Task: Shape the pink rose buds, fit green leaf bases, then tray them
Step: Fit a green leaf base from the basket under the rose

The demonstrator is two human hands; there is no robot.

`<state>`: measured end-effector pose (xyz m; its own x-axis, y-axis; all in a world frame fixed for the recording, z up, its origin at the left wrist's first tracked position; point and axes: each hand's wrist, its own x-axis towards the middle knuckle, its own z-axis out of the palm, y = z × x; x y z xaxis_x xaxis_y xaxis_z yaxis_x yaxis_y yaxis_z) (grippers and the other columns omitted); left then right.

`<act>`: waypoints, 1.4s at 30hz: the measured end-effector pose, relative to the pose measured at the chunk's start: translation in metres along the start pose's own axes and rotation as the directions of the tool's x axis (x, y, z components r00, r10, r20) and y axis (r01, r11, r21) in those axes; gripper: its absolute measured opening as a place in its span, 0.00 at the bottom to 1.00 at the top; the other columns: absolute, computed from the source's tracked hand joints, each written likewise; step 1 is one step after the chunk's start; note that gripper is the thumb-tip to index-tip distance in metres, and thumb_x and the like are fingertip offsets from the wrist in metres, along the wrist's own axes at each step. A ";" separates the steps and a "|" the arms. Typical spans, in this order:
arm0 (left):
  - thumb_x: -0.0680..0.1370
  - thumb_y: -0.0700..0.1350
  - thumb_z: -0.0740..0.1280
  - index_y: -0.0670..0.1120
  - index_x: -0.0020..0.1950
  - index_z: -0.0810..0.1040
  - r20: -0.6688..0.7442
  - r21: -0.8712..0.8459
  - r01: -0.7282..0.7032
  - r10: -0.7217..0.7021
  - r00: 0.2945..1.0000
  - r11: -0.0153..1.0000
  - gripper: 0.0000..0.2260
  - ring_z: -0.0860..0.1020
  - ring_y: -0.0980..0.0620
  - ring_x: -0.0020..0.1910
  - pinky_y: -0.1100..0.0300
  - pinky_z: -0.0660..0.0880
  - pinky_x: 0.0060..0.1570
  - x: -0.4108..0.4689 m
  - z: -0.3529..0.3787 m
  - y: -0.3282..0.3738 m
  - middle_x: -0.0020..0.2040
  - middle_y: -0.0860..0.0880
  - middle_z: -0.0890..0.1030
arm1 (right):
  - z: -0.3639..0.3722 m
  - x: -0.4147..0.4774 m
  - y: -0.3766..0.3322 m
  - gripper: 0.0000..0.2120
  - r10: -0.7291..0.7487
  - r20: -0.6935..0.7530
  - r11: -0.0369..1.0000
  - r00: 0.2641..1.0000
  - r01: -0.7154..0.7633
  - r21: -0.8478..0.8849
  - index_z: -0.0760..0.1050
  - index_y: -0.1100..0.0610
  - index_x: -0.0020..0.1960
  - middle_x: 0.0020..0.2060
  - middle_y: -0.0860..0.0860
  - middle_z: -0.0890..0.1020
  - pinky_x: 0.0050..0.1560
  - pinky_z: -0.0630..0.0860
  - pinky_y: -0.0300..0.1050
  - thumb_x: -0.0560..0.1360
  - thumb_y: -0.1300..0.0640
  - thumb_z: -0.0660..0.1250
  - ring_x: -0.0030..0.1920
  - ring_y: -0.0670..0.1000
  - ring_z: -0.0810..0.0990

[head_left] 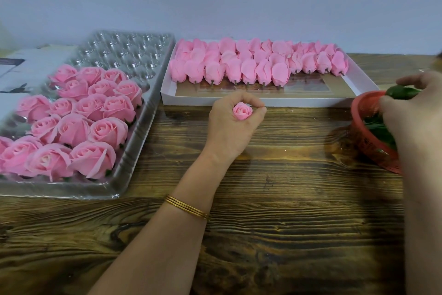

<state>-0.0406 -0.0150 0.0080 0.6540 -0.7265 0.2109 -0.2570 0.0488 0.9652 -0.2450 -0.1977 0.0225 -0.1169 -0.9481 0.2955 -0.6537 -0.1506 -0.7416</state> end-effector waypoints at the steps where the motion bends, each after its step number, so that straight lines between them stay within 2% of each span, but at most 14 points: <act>1: 0.73 0.38 0.75 0.53 0.38 0.80 -0.002 0.001 -0.003 0.003 1.000 1.000 0.10 0.78 0.59 0.36 0.52 0.81 0.47 0.000 0.000 0.000 0.35 0.68 0.79 | 0.001 0.002 0.003 0.26 -0.018 -0.028 1.000 0.999 0.018 -0.001 0.64 0.32 0.56 0.62 0.52 0.75 0.56 0.78 0.63 0.61 0.45 0.67 0.60 0.60 0.76; 4: 0.73 0.39 0.75 0.53 0.38 0.80 -0.002 0.001 -0.007 0.007 1.000 1.000 0.10 0.78 0.60 0.36 0.54 0.81 0.46 0.001 0.000 0.000 0.36 0.68 0.79 | 0.006 0.010 0.013 0.25 -0.111 -0.130 0.994 0.985 0.110 -0.017 0.63 0.37 0.59 0.56 0.50 0.80 0.55 0.78 0.63 0.63 0.41 0.64 0.56 0.59 0.79; 6: 0.73 0.39 0.75 0.53 0.38 0.79 -0.004 0.001 -0.009 0.009 1.000 1.000 0.11 0.78 0.60 0.36 0.56 0.81 0.45 0.001 0.000 -0.001 0.36 0.68 0.79 | 0.007 0.009 0.012 0.21 -0.150 -0.173 0.989 0.973 0.151 -0.012 0.64 0.35 0.58 0.49 0.47 0.81 0.51 0.80 0.64 0.66 0.40 0.63 0.51 0.57 0.81; 9: 0.73 0.39 0.75 0.54 0.38 0.79 -0.015 0.001 -0.021 0.021 1.000 1.000 0.11 0.78 0.59 0.34 0.61 0.80 0.42 0.001 0.000 -0.002 0.36 0.63 0.81 | 0.003 0.001 -0.001 0.09 -0.145 -0.202 0.987 0.969 0.156 0.036 0.65 0.25 0.45 0.37 0.37 0.77 0.47 0.80 0.63 0.68 0.37 0.62 0.44 0.53 0.80; 12: 0.75 0.40 0.74 0.54 0.39 0.78 -0.011 -0.010 -0.016 0.016 1.000 1.000 0.10 0.78 0.61 0.32 0.69 0.76 0.33 0.001 0.000 -0.002 0.40 0.56 0.81 | -0.002 -0.023 -0.029 0.07 -0.227 -0.218 0.947 0.949 0.267 0.177 0.68 0.32 0.47 0.36 0.24 0.74 0.50 0.79 0.52 0.71 0.41 0.64 0.40 0.39 0.77; 15: 0.76 0.41 0.72 0.52 0.40 0.79 -0.013 -0.031 -0.006 0.006 1.000 0.999 0.08 0.77 0.62 0.28 0.72 0.73 0.29 0.001 0.001 -0.001 0.35 0.54 0.78 | 0.003 -0.045 -0.052 0.08 -0.344 -0.106 0.860 0.933 0.358 0.364 0.78 0.44 0.50 0.38 0.35 0.80 0.48 0.76 0.41 0.73 0.46 0.65 0.40 0.35 0.77; 17: 0.77 0.41 0.72 0.52 0.40 0.79 -0.014 -0.033 0.002 -0.003 1.000 0.999 0.08 0.76 0.62 0.27 0.71 0.73 0.30 0.002 0.000 -0.002 0.32 0.57 0.77 | 0.012 -0.062 -0.065 0.07 -0.364 0.087 0.830 0.927 0.281 0.482 0.79 0.50 0.51 0.41 0.47 0.82 0.49 0.77 0.46 0.75 0.52 0.65 0.42 0.44 0.80; 19: 0.78 0.42 0.70 0.52 0.40 0.79 -0.011 -0.029 0.016 -0.016 1.000 0.999 0.08 0.75 0.61 0.26 0.68 0.74 0.32 0.003 0.000 -0.002 0.28 0.58 0.77 | 0.021 -0.080 -0.075 0.06 -0.338 0.283 0.805 0.898 0.120 0.581 0.78 0.56 0.50 0.41 0.53 0.82 0.51 0.78 0.52 0.78 0.60 0.63 0.45 0.51 0.81; 23: 0.79 0.43 0.69 0.50 0.42 0.80 -0.021 -0.082 0.037 -0.039 0.999 0.996 0.06 0.74 0.61 0.27 0.65 0.75 0.37 0.003 -0.001 -0.001 0.26 0.54 0.76 | 0.034 -0.108 -0.085 0.10 -0.176 0.595 0.689 0.785 -0.333 0.643 0.78 0.61 0.47 0.41 0.57 0.83 0.44 0.79 0.43 0.82 0.61 0.59 0.44 0.53 0.82; 26: 0.79 0.41 0.68 0.42 0.46 0.81 -0.046 -0.164 0.038 -0.046 0.998 0.986 0.04 0.74 0.60 0.26 0.69 0.74 0.33 0.004 -0.001 0.001 0.27 0.50 0.76 | 0.042 -0.118 -0.085 0.12 -0.120 0.749 0.636 0.651 -0.529 0.561 0.78 0.63 0.51 0.42 0.58 0.83 0.40 0.79 0.39 0.83 0.57 0.59 0.43 0.52 0.81; 29: 0.79 0.40 0.68 0.38 0.48 0.81 -0.081 -0.231 0.059 -0.079 0.994 0.971 0.05 0.73 0.59 0.26 0.68 0.74 0.33 0.006 0.000 0.001 0.26 0.49 0.75 | 0.048 -0.120 -0.082 0.11 -0.110 0.801 0.618 0.588 -0.590 0.519 0.77 0.57 0.44 0.38 0.52 0.81 0.41 0.78 0.38 0.82 0.56 0.61 0.39 0.47 0.78; 34: 0.79 0.39 0.68 0.45 0.43 0.80 -0.106 -0.354 0.089 -0.134 0.985 0.931 0.06 0.73 0.56 0.28 0.67 0.74 0.34 0.008 -0.001 0.001 0.24 0.52 0.73 | 0.047 -0.118 -0.078 0.11 -0.131 0.836 0.625 0.533 -0.610 0.487 0.76 0.56 0.40 0.30 0.46 0.78 0.39 0.77 0.36 0.80 0.58 0.63 0.35 0.45 0.74; 38: 0.80 0.39 0.67 0.40 0.47 0.79 -0.119 -0.437 0.102 -0.170 0.978 0.894 0.04 0.73 0.56 0.28 0.63 0.74 0.37 0.012 -0.003 -0.001 0.24 0.53 0.73 | 0.043 -0.116 -0.075 0.07 -0.179 0.882 0.647 0.436 -0.623 0.439 0.78 0.60 0.45 0.37 0.52 0.80 0.47 0.80 0.38 0.80 0.62 0.62 0.39 0.49 0.79; 42: 0.80 0.39 0.67 0.39 0.50 0.80 -0.116 -0.500 0.129 -0.214 0.970 0.857 0.04 0.72 0.56 0.28 0.63 0.74 0.37 0.013 -0.005 -0.001 0.25 0.51 0.73 | 0.044 -0.120 -0.074 0.09 -0.198 0.895 0.634 0.399 -0.645 0.427 0.78 0.63 0.50 0.39 0.55 0.83 0.54 0.79 0.43 0.78 0.71 0.61 0.44 0.53 0.83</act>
<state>-0.0277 -0.0212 0.0105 0.7721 -0.6353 0.0164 0.2195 0.2907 0.9313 -0.1497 -0.0848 0.0154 0.7521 -0.5993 -0.2744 -0.0194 0.3961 -0.9180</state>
